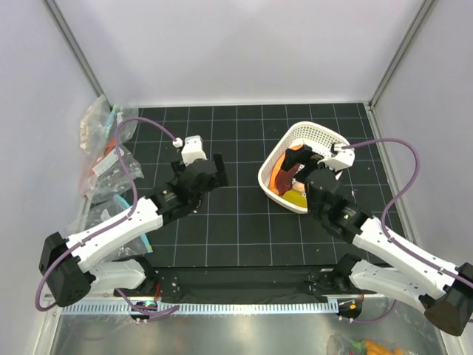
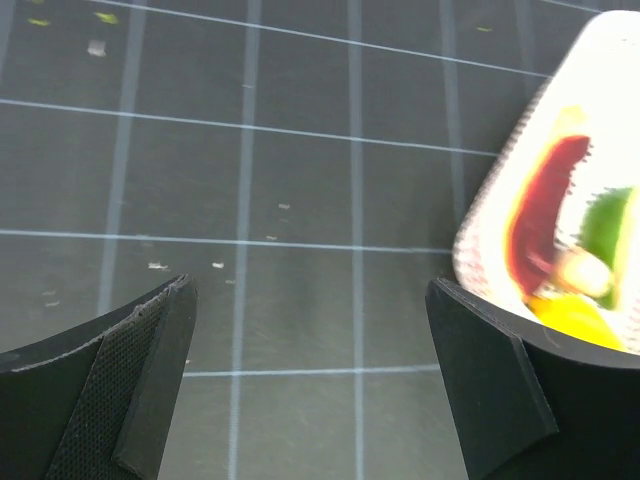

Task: Place the food in the zip-top bag and seal the zipper
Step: Pick up the zipper food storage bag at the center of the board.

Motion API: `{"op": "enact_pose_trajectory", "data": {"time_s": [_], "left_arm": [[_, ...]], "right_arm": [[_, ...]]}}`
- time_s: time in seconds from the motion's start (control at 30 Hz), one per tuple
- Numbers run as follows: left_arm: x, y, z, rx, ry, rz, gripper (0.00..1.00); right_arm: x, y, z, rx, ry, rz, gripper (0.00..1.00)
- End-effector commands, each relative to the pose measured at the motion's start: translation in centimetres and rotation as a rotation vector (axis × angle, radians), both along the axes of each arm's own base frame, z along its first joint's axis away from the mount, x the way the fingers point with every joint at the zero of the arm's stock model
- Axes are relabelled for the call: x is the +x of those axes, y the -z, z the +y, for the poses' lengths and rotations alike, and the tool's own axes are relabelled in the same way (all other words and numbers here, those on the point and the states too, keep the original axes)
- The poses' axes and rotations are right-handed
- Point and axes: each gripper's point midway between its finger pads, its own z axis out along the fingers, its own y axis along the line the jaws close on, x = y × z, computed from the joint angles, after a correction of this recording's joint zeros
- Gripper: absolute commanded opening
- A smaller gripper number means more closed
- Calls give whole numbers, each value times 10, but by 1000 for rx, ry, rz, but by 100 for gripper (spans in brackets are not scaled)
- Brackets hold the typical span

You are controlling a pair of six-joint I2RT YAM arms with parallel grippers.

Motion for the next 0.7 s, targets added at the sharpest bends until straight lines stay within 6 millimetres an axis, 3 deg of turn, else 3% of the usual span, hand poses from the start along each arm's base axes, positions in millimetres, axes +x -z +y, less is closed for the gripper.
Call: {"op": "enact_pose_trajectory", "data": {"time_s": [0.0,0.03,0.27,0.67], "left_arm": [[13,-17,19,72,-140,-24,100],[12,-3,20,135,-145,22,100],[16,7,23,210,-178,80,100],[25,42,115,72,-525,167,100]], "right_arm": [[-3,-17,-6,60,1,-99,100],[-4,-17,-8,68,3,-109,100],[-5,-12,-8,53,2,-114,100],[-1,-9,2,17,-48,-105,100]]}}
